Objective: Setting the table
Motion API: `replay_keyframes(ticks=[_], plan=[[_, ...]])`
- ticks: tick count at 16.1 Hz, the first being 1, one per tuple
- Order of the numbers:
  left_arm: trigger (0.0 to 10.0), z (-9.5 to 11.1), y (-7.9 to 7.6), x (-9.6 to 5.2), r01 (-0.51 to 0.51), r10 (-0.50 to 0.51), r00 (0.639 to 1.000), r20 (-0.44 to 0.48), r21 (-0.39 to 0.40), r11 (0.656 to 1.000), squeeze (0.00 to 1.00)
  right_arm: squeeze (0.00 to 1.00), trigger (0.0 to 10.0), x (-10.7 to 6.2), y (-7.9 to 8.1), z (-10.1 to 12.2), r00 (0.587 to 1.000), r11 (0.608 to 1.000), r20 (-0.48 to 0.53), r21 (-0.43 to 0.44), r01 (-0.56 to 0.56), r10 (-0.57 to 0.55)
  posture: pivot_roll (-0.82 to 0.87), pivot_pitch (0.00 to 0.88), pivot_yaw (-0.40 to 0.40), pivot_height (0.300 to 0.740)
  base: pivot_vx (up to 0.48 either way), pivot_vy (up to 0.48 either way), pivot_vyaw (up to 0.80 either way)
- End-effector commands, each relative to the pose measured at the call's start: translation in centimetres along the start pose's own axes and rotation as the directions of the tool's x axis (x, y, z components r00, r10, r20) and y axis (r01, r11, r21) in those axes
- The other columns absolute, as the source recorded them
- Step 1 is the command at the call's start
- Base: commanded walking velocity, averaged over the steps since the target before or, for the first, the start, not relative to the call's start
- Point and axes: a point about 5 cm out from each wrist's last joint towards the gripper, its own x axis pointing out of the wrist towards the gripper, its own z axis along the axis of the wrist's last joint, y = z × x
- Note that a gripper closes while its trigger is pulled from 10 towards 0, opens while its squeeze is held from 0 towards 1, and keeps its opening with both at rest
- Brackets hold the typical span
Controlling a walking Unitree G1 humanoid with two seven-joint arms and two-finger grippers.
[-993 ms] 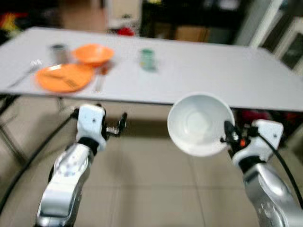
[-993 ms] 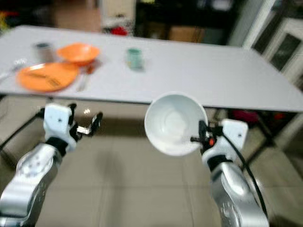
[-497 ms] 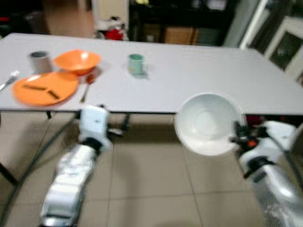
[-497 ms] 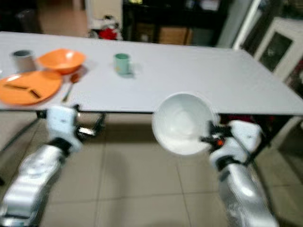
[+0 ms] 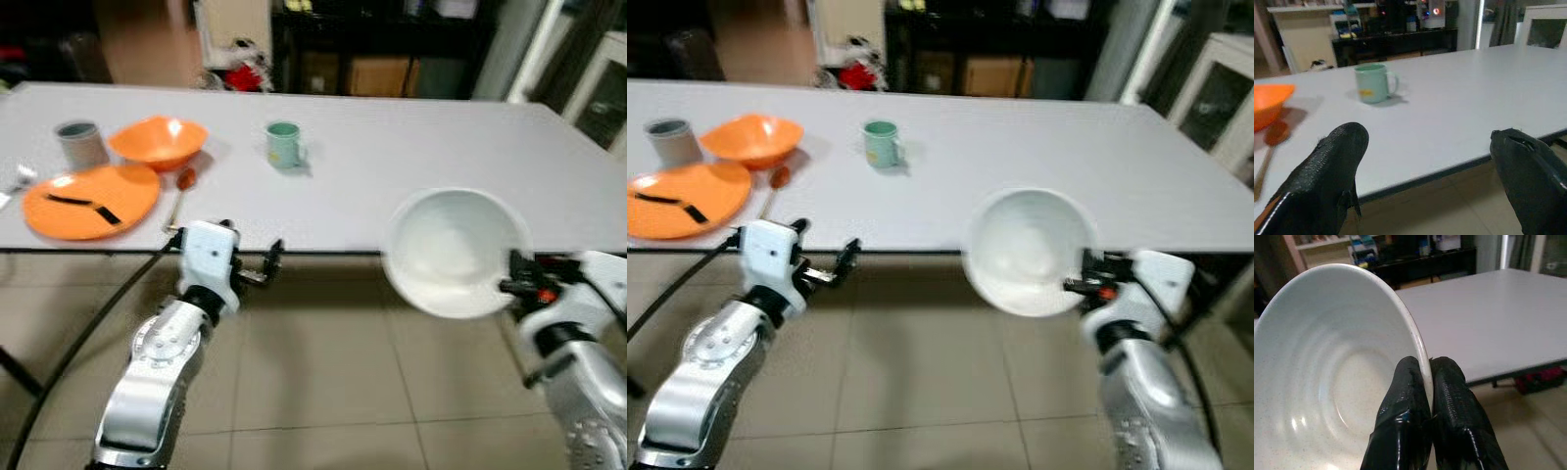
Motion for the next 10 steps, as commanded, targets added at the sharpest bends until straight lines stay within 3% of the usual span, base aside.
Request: replay_keyframes(ticks=[1, 5, 10], plan=[[10.0, 0.41, 0.71, -0.10, -0.022, 0.022, 1.000, 0.013, 0.017, 1.000, 0.00, 0.00, 10.0, 0.15, 1.10, 0.56, 0.998, 0.998, 0.026, 0.020, -0.056, 0.055, 0.01, 0.000, -0.049, 0.740, 0.315, 0.000, 0.00], [10.0, 0.41, 0.71, -0.18, -0.019, 0.019, 1.000, 0.013, 0.015, 1.000, 0.00, 0.00, 10.0, 0.08, 1.27, 0.36, 0.998, 0.998, 0.017, 0.027, -0.063, 0.062, 0.01, 0.000, -0.051, 0.740, 0.318, 0.000, -0.73], [10.0, 0.38, 0.62, -0.18, -0.016, 0.015, 1.000, 0.013, 0.011, 1.000, 0.00, 0.00, 10.0, 0.04, 1.28, 0.35, 0.998, 0.997, 0.014, 0.031, -0.066, 0.066, 0.01, 0.000, -0.051, 0.740, 0.319, 0.000, 0.00]])
